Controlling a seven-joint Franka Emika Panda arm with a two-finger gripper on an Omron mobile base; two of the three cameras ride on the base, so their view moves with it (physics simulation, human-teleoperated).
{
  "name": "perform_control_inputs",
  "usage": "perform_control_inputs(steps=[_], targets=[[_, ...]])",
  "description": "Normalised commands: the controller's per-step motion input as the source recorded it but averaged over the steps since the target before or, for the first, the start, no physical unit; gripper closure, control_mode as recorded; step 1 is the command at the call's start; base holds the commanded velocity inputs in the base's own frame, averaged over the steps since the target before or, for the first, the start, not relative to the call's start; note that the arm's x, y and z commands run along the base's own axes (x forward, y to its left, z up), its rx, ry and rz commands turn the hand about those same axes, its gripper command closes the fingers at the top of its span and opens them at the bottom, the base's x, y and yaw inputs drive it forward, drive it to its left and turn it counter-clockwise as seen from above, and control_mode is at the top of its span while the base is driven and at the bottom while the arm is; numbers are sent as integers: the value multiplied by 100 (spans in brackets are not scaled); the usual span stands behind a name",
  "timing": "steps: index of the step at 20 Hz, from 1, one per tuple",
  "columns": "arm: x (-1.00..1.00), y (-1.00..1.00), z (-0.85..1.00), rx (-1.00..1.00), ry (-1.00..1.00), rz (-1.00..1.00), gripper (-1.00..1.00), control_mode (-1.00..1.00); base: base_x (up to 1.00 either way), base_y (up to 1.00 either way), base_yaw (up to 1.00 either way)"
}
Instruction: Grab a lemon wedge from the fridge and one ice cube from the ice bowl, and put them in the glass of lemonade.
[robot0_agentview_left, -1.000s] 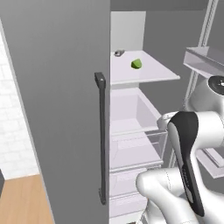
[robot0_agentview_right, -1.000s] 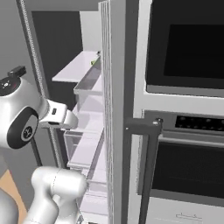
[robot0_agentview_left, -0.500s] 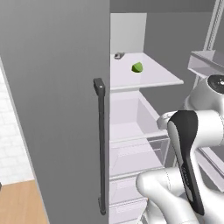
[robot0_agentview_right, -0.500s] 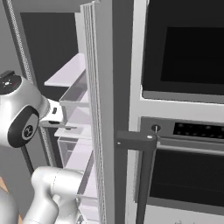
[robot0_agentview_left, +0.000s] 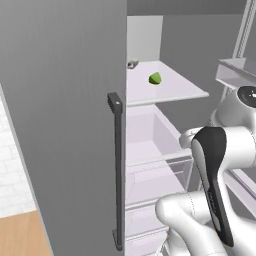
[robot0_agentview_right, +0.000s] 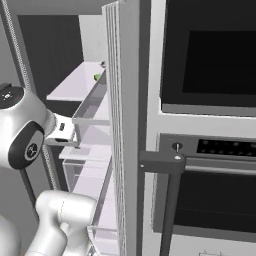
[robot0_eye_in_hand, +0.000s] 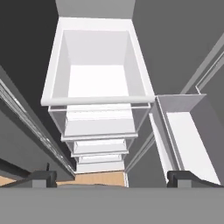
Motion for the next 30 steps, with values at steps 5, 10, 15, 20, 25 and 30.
perform_control_inputs(steps=[5,10,15,20,25,30], targets=[[0,0,0,0,0,0,-100,100,19,1,-2],[-1,16,11,0,-14,1,-100,-100,0,0,0],[0,43,36,1,-22,0,-100,-100,0,0,0],[6,11,55,11,-13,0,-100,-100,0,0,0],[19,-7,56,23,-3,0,-100,-100,0,0,0],[22,-2,85,12,7,0,-100,-100,0,0,0]])
